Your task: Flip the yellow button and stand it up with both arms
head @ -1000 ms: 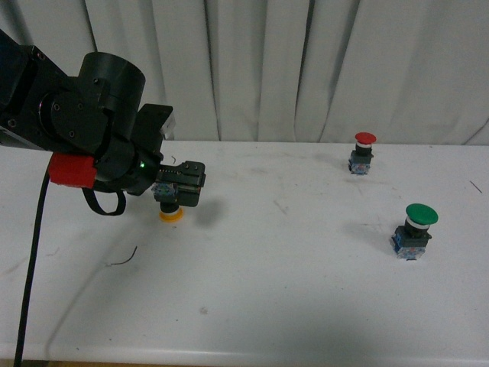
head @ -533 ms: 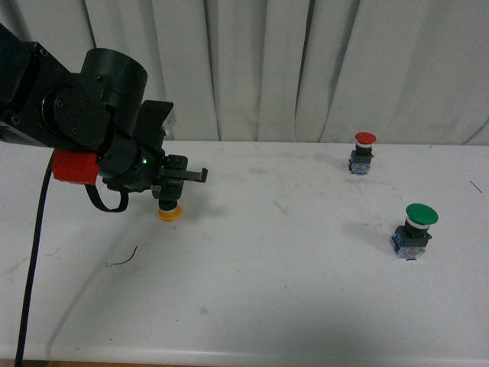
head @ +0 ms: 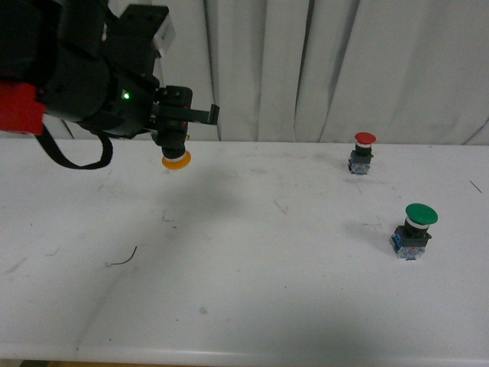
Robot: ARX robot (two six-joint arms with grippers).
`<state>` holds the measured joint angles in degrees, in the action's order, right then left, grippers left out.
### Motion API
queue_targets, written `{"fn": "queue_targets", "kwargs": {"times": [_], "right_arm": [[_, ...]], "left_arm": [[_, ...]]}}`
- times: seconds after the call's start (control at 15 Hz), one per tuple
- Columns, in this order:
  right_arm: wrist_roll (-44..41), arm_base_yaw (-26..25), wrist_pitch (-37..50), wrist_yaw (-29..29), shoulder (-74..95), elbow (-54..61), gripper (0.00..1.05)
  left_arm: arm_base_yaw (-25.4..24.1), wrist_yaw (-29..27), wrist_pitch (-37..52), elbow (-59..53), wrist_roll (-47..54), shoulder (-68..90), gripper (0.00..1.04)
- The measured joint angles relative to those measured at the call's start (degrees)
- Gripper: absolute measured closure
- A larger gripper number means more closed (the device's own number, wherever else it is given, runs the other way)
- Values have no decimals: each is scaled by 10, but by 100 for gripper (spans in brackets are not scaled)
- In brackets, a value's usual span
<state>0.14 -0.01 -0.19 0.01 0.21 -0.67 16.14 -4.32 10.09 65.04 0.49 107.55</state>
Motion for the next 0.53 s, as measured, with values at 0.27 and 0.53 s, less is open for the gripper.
{"fn": "queue_targets", "kwargs": {"times": [0.27,0.53], "right_arm": [[0,0,0,0,0,0,6],[0,0,0,0,0,0,6]], "left_arm": [[33,-34,2,-152,-1,-188,69],[31,43,55,-258,-68,-308,69]]}}
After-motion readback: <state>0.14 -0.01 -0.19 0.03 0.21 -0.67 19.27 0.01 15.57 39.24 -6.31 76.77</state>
